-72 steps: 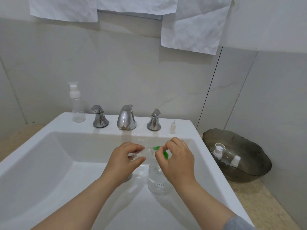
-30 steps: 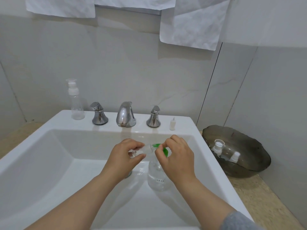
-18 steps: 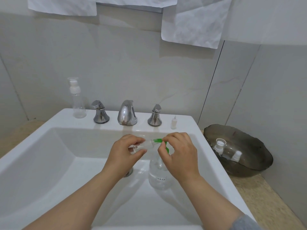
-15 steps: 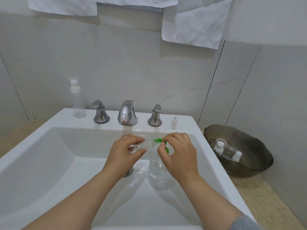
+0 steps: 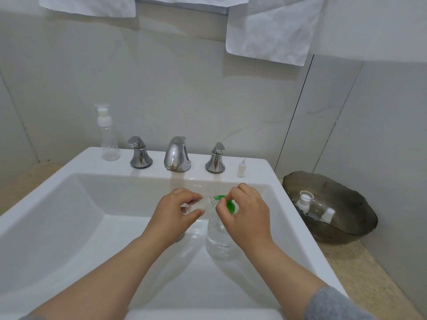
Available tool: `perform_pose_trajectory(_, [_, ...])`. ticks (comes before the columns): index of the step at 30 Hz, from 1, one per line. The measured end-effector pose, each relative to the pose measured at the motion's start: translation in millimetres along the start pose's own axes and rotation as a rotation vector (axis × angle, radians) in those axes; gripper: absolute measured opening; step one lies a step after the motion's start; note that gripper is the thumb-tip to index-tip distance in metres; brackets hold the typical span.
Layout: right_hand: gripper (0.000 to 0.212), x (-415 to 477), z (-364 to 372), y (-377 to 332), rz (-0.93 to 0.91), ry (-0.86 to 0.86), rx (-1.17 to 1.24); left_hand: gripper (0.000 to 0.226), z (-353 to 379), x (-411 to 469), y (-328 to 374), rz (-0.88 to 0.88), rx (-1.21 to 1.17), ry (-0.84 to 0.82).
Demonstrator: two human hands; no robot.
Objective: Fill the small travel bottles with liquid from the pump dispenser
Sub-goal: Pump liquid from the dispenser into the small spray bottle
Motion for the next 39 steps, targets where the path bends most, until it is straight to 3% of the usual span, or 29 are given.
perform_pose_trajectory(24, [0.017, 2.9, -3.9, 3.6, -0.028, 0.070, 0.058, 0.028, -5.9, 2.7, 5.2, -0.005, -0.078, 0.089])
perform_pose_trajectory(39, [0.020, -3.6, 2.0, 1.6, -0.030, -0.009, -0.009, 0.026, -1.6, -0.1, -0.3, -0.048, -0.039, -0.009])
Point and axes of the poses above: each hand's wrist, its own x-axis towards the middle knuckle, its own z-axis out of the palm, y = z × x, the point moved 3 cm from there along x, towards the middle knuckle, and after that the axes turned 3 degrees about x, right-handed, at the moved point
